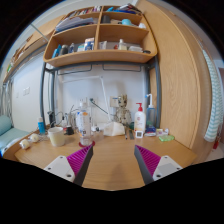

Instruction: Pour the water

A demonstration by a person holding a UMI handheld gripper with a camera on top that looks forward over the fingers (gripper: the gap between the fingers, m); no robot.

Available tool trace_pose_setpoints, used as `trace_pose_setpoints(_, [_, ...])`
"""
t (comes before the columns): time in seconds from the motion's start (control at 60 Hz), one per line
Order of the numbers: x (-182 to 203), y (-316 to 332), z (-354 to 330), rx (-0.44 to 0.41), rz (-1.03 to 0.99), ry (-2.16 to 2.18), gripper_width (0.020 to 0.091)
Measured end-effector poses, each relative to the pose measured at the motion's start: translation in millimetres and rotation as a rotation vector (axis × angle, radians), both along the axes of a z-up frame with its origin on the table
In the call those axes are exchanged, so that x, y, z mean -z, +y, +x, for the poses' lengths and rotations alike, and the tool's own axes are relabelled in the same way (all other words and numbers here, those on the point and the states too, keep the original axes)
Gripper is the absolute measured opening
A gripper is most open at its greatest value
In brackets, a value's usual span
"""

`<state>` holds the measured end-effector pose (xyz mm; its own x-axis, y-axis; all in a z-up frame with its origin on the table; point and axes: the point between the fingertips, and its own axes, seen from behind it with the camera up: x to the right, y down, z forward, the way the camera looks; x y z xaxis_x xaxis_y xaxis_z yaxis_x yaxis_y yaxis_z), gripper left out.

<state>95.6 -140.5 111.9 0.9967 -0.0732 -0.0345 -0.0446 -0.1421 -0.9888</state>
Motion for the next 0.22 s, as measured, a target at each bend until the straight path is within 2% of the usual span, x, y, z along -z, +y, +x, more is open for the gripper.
trace_pose_setpoints(0.217, [4,-6,17,0.024,0.004,0.008,0.0852])
